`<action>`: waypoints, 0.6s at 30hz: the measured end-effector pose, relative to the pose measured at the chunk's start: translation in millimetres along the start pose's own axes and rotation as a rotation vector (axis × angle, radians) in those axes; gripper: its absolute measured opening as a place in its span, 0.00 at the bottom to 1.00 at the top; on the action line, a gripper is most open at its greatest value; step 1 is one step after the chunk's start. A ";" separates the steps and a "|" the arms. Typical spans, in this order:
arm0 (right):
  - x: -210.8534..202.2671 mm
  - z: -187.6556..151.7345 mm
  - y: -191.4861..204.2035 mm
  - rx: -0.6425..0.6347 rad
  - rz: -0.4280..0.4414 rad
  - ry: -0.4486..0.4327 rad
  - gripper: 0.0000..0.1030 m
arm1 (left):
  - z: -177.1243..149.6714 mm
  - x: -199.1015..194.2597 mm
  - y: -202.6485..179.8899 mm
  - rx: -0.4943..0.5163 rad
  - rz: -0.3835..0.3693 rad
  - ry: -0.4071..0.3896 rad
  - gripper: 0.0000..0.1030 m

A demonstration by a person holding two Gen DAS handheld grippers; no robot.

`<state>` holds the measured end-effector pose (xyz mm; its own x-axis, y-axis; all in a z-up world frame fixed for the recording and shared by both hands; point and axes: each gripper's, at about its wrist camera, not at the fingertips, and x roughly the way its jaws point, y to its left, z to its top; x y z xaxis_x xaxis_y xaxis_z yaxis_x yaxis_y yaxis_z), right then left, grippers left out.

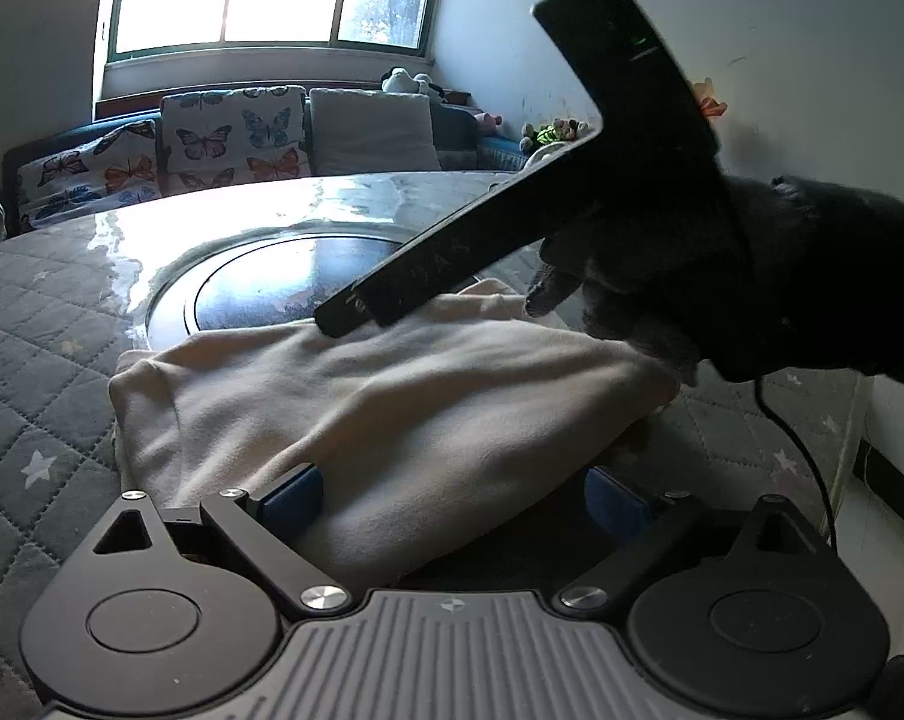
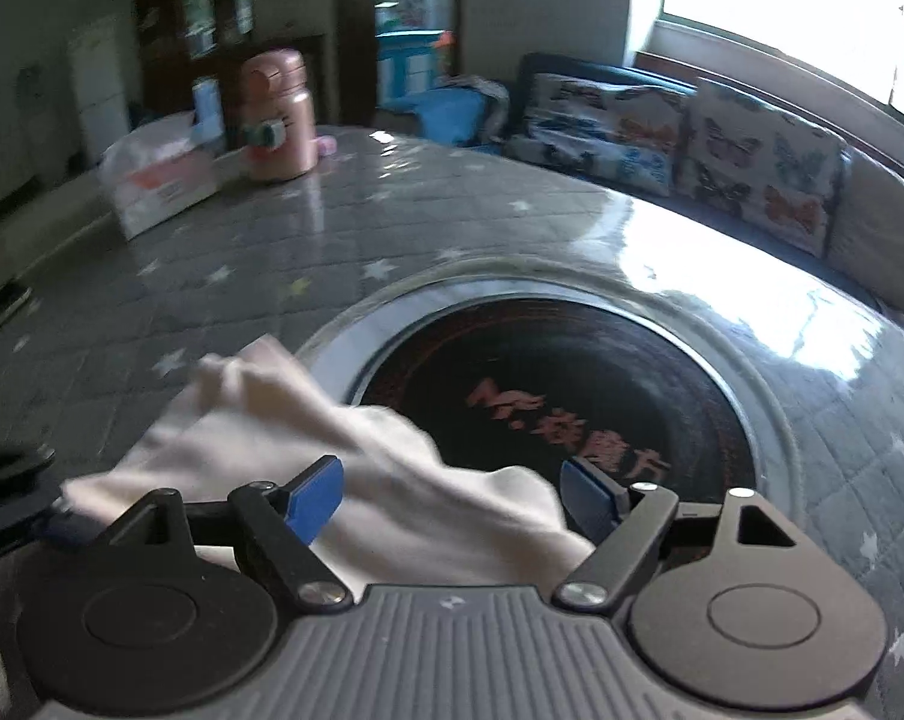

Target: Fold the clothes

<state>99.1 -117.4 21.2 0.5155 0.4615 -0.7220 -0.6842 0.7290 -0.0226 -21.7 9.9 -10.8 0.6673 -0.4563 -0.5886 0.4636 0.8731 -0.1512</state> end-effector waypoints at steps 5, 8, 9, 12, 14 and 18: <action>23.0 8.1 11.8 -0.025 -0.013 0.027 0.79 | -1.5 0.6 -1.4 -0.002 -0.004 0.000 0.96; 41.0 19.2 14.2 -0.010 -0.026 0.035 0.80 | -2.5 -0.1 -1.4 -0.005 -0.007 -0.001 0.97; 45.5 22.7 14.3 -0.007 -0.030 0.034 0.80 | -2.8 -0.1 -1.5 -0.005 -0.008 -0.002 0.98; 54.6 30.1 15.2 0.005 -0.032 0.030 0.80 | -4.1 -0.5 -1.2 -0.006 -0.011 -0.007 0.98; 52.2 31.3 16.1 0.014 -0.022 0.028 0.80 | -4.7 -1.7 -1.1 -0.006 -0.013 -0.009 0.99; 34.5 29.7 22.1 -0.017 -0.008 0.005 0.82 | -4.5 -8.7 0.5 -0.008 -0.010 -0.021 0.99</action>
<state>117.1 -70.4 16.3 0.5186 0.4529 -0.7253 -0.6884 0.7242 -0.0400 -30.0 15.1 -9.3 0.6751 -0.4686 -0.5698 0.4657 0.8697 -0.1634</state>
